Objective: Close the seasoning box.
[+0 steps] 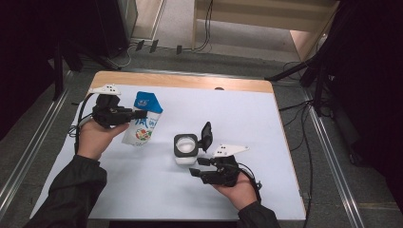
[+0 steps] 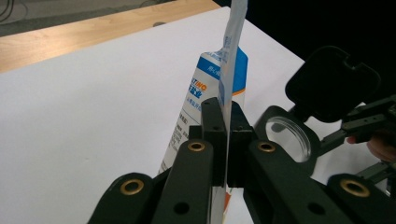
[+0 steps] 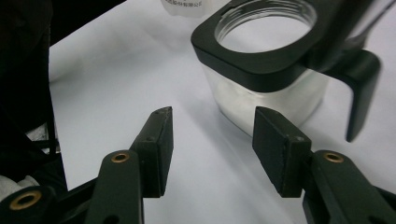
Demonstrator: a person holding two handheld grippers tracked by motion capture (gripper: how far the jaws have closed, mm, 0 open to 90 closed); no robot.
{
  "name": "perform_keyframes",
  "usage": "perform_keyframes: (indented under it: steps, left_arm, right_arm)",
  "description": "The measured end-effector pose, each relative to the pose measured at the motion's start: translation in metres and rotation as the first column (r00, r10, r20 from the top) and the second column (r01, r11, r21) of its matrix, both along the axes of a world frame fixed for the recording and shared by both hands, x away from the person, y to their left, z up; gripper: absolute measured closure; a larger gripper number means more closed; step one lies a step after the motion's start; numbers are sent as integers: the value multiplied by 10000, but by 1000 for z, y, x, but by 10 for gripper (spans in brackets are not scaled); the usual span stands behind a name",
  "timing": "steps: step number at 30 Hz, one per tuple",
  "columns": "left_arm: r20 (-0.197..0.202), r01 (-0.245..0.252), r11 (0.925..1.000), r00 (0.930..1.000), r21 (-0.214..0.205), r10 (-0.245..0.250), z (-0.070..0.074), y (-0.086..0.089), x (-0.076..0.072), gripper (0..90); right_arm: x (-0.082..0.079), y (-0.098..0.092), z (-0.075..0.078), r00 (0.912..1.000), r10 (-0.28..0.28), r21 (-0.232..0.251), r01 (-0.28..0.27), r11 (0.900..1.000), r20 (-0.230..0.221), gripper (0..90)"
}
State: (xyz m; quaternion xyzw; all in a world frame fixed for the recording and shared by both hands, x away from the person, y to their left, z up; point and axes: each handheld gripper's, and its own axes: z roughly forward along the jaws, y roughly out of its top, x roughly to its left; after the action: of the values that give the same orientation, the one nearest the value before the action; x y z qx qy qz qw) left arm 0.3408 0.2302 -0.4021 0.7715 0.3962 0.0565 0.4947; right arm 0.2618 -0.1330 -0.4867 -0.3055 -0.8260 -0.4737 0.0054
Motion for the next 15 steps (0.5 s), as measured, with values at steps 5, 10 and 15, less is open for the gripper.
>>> perform_keyframes:
  steps: [5,10,15]
  left_arm:
    - [51,-207,9997,9998,-159,208,-7,2,11,900]
    - [192,-400,9991,9990,162,397,-15,1,21,900]
    - [39,-409,9985,9992,370,408,-24,3,28,900]
  right_arm:
    - [1,-10,2,9995,-326,101,325,9994,36,485]
    - [3,-19,3,9974,-715,-7,714,9974,-67,478]
    - [7,-29,3,9933,-1142,-28,1142,9935,-202,476]
